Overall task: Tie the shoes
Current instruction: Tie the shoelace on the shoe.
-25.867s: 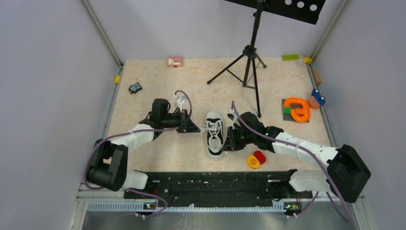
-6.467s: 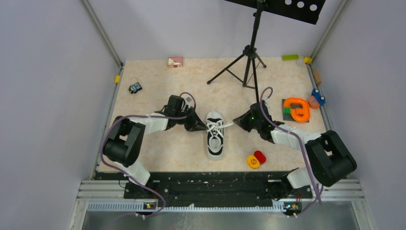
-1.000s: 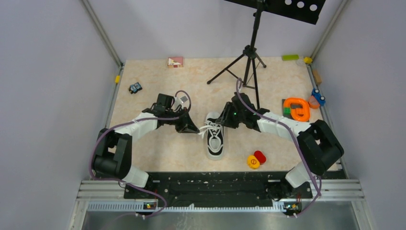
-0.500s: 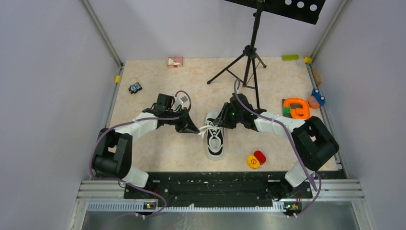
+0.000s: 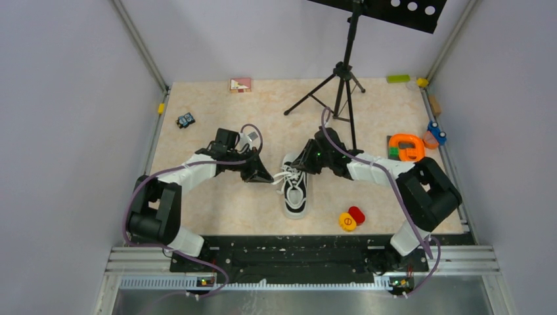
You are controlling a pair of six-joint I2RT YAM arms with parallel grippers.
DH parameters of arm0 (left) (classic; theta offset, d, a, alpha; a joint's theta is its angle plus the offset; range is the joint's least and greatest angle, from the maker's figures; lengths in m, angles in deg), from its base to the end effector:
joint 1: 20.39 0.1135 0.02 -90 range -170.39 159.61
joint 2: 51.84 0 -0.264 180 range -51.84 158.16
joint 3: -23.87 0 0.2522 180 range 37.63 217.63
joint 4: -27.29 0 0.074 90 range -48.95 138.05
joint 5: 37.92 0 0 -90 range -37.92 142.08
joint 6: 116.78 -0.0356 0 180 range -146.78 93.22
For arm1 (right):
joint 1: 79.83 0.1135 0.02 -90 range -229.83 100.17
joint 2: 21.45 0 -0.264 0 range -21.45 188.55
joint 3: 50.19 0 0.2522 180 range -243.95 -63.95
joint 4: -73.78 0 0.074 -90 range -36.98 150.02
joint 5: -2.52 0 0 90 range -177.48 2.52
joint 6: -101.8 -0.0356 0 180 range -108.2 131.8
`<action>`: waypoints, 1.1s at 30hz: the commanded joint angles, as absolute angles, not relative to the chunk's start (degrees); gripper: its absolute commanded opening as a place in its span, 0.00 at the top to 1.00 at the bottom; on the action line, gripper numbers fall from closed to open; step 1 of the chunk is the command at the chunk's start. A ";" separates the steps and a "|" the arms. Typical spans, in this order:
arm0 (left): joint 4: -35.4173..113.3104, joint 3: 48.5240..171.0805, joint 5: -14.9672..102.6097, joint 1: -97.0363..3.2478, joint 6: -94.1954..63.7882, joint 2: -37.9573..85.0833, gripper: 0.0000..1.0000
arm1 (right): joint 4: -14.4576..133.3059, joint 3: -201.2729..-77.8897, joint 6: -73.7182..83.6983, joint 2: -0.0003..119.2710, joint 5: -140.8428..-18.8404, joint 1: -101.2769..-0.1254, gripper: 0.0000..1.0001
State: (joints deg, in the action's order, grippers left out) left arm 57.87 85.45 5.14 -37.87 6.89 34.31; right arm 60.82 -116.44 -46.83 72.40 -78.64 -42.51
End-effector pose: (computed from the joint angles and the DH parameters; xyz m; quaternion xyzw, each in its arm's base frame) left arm 0.2667 -0.1113 0.1914 -0.0052 0.8832 -0.4613 0.0837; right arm 0.2704 0.2130 0.1891 0.1358 0.8960 0.3566 0.2271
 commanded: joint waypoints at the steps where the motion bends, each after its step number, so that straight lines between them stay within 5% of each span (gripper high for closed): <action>1: 57.67 87.31 4.14 -38.15 5.82 34.42 1.00 | 62.96 -116.06 -47.95 73.34 -79.22 -42.47 0.78; 5: 57.97 87.34 4.23 -38.19 5.74 34.30 1.00 | 62.76 -116.04 -48.12 73.32 -79.50 -42.47 1.00; 33: 69.77 84.89 7.15 -35.01 -2.68 30.46 1.00 | 55.26 -108.95 -48.13 62.33 -94.84 -43.17 1.00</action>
